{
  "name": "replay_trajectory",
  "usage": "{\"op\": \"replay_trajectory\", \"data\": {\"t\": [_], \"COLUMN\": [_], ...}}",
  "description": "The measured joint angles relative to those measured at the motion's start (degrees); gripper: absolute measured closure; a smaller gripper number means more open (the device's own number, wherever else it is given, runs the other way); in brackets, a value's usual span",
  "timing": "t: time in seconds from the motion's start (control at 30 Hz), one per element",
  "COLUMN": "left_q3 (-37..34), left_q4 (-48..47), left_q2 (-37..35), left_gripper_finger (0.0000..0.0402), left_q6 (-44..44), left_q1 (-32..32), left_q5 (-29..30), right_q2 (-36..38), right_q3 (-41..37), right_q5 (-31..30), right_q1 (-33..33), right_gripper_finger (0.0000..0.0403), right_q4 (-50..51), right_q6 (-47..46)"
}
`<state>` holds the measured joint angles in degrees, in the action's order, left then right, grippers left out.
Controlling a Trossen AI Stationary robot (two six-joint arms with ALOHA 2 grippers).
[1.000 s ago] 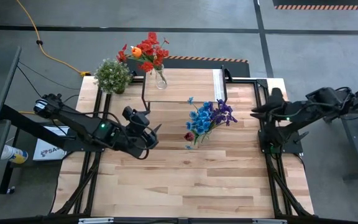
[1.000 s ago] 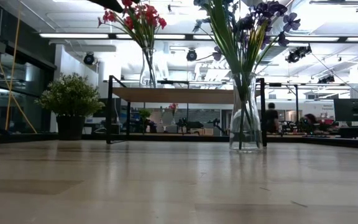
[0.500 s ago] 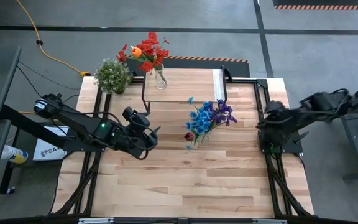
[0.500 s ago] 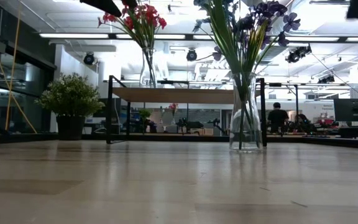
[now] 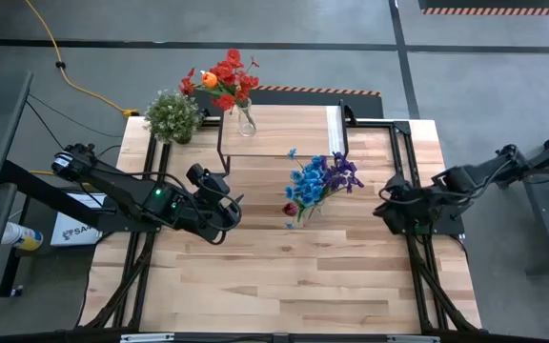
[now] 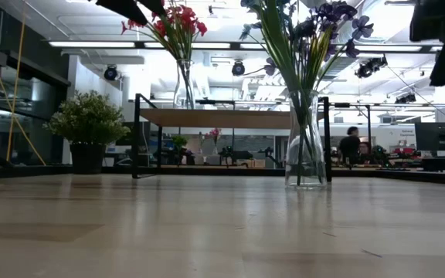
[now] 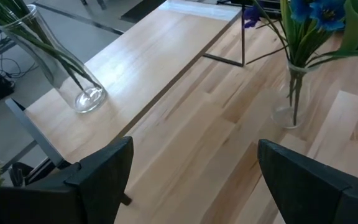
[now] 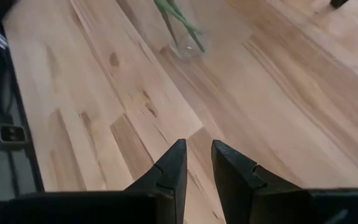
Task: Pick and place flowers into a vace then onto a shelf
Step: Put the transparent vase with flowers on the shelf
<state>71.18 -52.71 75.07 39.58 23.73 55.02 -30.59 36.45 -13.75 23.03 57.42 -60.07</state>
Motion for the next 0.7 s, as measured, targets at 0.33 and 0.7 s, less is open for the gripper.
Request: {"op": "replay_trajectory", "data": {"t": [0.33,0.7], "left_q3": [0.0,0.0], "left_q4": [-0.1,0.0], "left_q2": [0.0,0.0], "left_gripper_finger": [0.0025,0.0025], "left_q6": [3.2,16.0], "left_q1": [-0.1,-0.1], "left_q5": [1.6,3.0], "right_q2": [4.5,4.3], "right_q3": [-10.7,-20.1], "right_q5": [-1.2,-8.1], "right_q1": [0.0,0.0], "right_gripper_finger": [0.0336,0.0336], "right_q4": [-13.6,-31.2], "right_q6": [-2.8,3.3]}}
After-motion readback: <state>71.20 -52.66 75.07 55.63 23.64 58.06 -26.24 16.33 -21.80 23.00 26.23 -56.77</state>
